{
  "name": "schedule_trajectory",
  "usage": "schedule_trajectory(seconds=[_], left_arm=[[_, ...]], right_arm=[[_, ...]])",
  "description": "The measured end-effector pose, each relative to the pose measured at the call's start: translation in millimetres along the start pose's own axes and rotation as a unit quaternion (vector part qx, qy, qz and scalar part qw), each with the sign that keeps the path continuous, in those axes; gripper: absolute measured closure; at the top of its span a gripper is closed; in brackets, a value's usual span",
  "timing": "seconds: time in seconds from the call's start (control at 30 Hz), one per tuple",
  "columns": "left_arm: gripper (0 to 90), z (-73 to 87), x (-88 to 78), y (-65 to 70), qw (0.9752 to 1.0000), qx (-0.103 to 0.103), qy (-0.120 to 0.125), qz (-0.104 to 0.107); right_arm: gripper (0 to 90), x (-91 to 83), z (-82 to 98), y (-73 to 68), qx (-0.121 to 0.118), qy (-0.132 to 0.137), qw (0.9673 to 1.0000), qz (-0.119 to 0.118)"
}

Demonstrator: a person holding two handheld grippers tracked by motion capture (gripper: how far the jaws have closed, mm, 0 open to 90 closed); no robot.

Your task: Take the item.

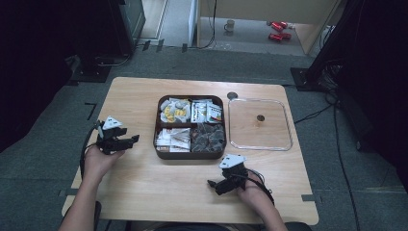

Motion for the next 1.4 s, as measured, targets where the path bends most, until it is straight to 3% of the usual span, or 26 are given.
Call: schedule_trajectory(seconds=[0.33,1.0,1.2,1.4], left_arm=[[39.6,-20.7,-9.0,25.7,0.9985,0.029,0.03,0.036],[40.7,-47.6,5.5,67.2,0.9936,0.067,0.026,0.087],[41.3,-50.8,11.4,73.7,0.9931,0.071,0.023,0.091],[41.5,-51.6,19.1,87.2,0.9909,0.088,0.017,0.101]], right_arm=[[0.0,0.0,0.0,0.0,0.0,0.0,1.0,0.0],[0.0,0.0,0.0,0.2,-0.001,0.0,1.0,0.0],[0.0,0.0,0.0,0.0,0.0,0.0,1.0,0.0],[0.0,-0.2,0.2,0.0,0.001,0.0,1.0,0.001]])
Point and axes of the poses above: each handheld gripper's, and its own axes: x roughly forward along the jaws, z roughly out of its underside, y roughly to its right, the point moved 8 cm from there along x, roughly forward along the jaws, and after that the axes turned 8 degrees about -z, right-handed, at the moved point
